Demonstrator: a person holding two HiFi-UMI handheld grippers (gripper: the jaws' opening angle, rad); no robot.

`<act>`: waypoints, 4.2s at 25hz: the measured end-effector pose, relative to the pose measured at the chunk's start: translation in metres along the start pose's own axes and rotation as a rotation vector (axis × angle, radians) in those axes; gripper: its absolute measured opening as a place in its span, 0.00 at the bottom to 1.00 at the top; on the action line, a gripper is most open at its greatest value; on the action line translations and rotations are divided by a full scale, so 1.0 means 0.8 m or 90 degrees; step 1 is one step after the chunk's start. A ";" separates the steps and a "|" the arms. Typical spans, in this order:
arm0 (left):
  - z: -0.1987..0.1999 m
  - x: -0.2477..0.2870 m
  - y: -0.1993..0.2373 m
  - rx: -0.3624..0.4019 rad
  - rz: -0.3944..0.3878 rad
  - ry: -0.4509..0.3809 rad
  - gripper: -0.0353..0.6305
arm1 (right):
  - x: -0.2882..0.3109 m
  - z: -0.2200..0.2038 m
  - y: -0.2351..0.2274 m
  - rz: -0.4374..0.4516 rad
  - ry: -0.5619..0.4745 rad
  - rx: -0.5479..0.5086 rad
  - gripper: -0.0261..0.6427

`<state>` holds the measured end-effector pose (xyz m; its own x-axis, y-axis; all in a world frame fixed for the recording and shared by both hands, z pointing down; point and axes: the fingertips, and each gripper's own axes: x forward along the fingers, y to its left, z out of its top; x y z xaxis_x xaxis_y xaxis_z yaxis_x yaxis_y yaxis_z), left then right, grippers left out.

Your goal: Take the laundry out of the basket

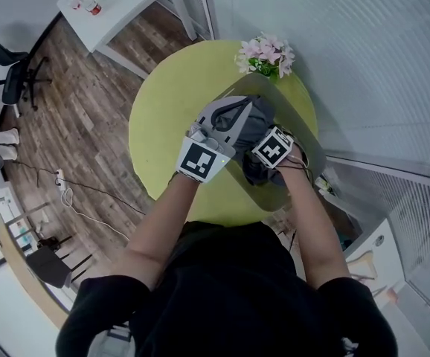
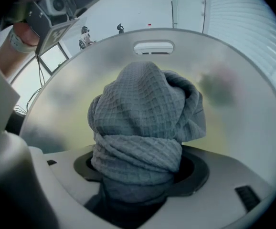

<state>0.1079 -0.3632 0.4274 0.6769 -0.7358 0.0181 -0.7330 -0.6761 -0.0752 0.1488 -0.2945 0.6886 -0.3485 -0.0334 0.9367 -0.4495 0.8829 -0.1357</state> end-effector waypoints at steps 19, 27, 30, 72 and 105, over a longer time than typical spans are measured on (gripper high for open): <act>0.039 -0.080 -0.023 0.046 0.064 0.034 0.06 | -0.126 0.031 0.034 -0.005 -0.044 -0.034 0.58; 0.052 -0.104 -0.024 0.045 0.091 0.026 0.06 | -0.162 0.054 0.053 -0.003 -0.065 -0.054 0.58; 0.059 -0.118 -0.021 0.046 0.093 0.017 0.06 | -0.174 0.064 0.068 0.002 -0.064 -0.055 0.58; 0.000 -0.461 0.073 0.010 0.205 0.039 0.06 | -0.050 0.214 0.364 0.032 -0.046 -0.142 0.58; -0.231 -0.429 0.038 -0.115 0.170 0.174 0.06 | 0.209 0.096 0.354 0.071 0.039 -0.267 0.59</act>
<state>-0.1592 -0.1386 0.6030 0.4359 -0.8532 0.2865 -0.8970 -0.4376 0.0617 -0.1001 -0.0858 0.7819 -0.3214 0.0899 0.9427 -0.0340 0.9937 -0.1064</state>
